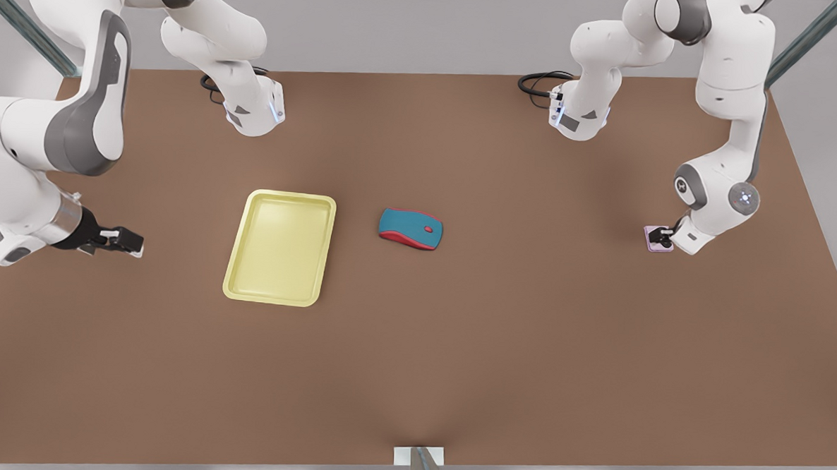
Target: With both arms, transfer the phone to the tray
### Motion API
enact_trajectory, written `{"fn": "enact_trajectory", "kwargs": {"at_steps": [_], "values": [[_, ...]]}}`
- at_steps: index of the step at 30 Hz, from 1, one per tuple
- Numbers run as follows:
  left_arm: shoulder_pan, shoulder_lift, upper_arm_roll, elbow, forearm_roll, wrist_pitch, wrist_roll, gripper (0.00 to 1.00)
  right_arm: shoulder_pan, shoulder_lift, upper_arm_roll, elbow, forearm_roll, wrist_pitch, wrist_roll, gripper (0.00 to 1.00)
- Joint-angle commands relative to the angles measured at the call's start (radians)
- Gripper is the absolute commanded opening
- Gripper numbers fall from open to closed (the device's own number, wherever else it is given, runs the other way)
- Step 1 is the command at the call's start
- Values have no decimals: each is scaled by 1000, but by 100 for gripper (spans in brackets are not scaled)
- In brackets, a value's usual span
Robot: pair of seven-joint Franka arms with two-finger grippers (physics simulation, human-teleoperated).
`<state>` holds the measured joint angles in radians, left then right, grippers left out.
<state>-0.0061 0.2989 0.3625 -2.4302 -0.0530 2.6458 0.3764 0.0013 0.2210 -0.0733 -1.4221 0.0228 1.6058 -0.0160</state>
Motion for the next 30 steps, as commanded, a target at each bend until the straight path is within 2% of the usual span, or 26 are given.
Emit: {"fn": "enact_trajectory", "kwargs": {"at_steps": [1,13,15,17,30], "values": [[0,5,-4,0,-5,20,90,100,6,-2,1,0,0,-15,4,100],[-2,62,-13,0,-16,52,90,100,9,-11,6,3,-12,-44,-2,100],[-2,63,-13,0,-14,52,90,89,11,-9,6,3,-11,-43,1,100],[-2,65,-13,0,-16,52,90,84,9,-9,6,3,-11,-43,-4,100],[-5,66,-20,6,-18,40,84,77,8,-6,6,3,0,-37,-4,100]]}}
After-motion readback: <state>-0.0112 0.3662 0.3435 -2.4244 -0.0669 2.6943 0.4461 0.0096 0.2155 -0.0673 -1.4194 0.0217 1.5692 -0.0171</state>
